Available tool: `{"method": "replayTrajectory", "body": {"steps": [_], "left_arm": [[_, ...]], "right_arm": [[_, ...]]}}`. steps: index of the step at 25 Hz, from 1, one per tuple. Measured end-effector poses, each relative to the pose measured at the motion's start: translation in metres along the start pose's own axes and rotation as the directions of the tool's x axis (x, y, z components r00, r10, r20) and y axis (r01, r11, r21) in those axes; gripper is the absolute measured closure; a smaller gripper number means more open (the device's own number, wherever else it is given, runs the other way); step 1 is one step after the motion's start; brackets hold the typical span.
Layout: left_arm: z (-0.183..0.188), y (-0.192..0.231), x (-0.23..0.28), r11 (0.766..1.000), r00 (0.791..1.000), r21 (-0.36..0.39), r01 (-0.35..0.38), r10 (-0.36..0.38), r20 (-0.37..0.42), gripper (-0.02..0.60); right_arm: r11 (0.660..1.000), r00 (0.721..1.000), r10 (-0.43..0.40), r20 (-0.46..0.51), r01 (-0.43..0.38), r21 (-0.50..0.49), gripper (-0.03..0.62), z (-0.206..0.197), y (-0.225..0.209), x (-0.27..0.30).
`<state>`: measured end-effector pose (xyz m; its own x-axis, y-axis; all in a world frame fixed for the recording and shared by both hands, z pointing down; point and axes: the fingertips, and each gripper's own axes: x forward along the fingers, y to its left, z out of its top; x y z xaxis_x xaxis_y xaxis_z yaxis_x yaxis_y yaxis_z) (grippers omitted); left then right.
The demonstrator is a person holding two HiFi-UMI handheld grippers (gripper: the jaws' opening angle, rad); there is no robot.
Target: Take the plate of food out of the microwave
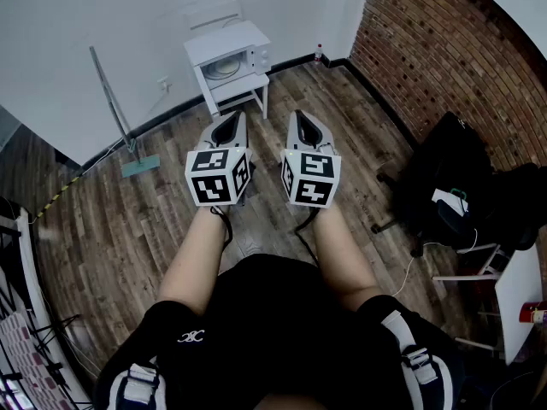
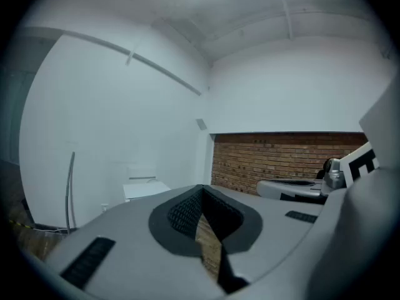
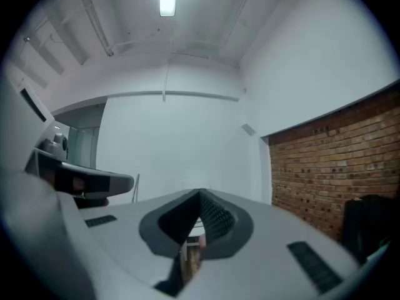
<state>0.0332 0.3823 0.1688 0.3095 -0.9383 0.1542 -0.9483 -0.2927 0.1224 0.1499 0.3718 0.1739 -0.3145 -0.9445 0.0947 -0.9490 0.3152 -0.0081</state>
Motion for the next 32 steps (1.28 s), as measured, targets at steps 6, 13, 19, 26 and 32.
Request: {"method": "replayTrajectory", "body": {"steps": [6, 13, 19, 26, 32], "left_arm": [[-0.005, -0.022, 0.008, 1.000, 1.000, -0.001, 0.003, -0.003, -0.004, 0.591], [-0.014, -0.043, 0.010, 1.000, 1.000, -0.013, -0.007, 0.007, -0.013, 0.591], [-0.018, -0.054, 0.025, 1.000, 1.000, -0.008, 0.002, -0.003, -0.028, 0.591], [-0.025, -0.053, 0.062, 1.000, 0.998, 0.002, 0.027, -0.027, -0.049, 0.591], [-0.028, -0.041, 0.126, 0.997, 0.996, -0.026, 0.069, -0.070, -0.053, 0.591]], "right_arm": [[0.999, 0.999, -0.016, 0.031, 0.017, -0.028, 0.582, 0.000, -0.021, -0.009], [0.999, 0.999, 0.036, 0.002, -0.036, -0.019, 0.582, -0.009, -0.036, -0.018], [0.999, 0.999, 0.041, -0.026, -0.041, 0.003, 0.582, -0.019, -0.053, -0.014], [0.998, 0.998, 0.030, -0.052, -0.027, 0.060, 0.582, -0.030, -0.077, 0.013], [1.000, 0.997, 0.001, -0.072, 0.001, 0.028, 0.582, -0.038, -0.102, 0.063]]}}
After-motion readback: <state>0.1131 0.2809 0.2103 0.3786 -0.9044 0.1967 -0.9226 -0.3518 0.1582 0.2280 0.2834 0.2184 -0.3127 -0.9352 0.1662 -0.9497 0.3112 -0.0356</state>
